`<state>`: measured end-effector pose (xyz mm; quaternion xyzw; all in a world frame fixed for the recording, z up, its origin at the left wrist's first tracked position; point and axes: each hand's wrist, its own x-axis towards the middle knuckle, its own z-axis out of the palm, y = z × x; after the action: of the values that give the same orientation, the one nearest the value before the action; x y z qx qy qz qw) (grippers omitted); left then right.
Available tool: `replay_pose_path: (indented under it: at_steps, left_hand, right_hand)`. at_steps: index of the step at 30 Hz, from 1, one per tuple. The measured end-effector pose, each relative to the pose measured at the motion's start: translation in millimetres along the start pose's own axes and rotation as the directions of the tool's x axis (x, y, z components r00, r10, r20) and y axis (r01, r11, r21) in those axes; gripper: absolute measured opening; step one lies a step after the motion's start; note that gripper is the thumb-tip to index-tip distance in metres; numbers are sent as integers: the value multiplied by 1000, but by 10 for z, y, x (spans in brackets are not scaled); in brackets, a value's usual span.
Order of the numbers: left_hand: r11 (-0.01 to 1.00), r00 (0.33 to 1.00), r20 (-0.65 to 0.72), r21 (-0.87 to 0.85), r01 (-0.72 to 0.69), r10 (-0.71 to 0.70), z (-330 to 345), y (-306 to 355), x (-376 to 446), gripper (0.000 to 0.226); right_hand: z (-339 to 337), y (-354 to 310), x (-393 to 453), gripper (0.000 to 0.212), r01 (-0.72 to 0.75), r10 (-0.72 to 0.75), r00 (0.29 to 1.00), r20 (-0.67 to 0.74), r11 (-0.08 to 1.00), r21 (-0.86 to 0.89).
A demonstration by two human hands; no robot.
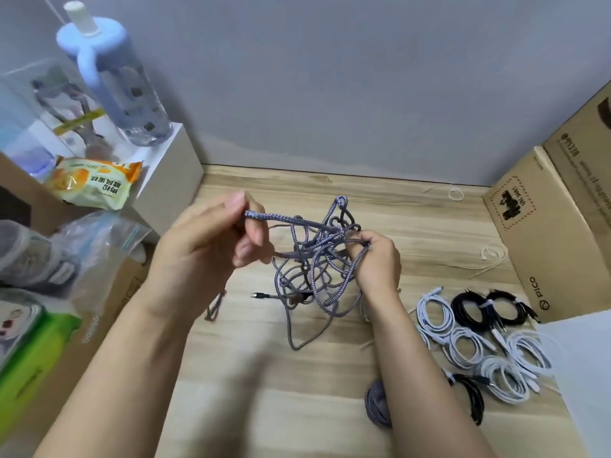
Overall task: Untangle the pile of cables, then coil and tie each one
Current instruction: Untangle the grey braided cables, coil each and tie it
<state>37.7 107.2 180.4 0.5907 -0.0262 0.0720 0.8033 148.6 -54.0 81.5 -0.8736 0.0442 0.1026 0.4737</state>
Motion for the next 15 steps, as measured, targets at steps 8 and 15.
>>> replay_pose_path:
  at_steps: [8,15]
  left_hand:
    - [333,733,-82,852,403,-676,-22,186,129,71]
    - [-245,830,-331,939,242,-448,340,-113,403,50]
  right_hand:
    - [-53,-185,-7,16,127,-132,991,1,946,-297]
    - [-20,-361,-188,22,217,-245,969,0,858,-466]
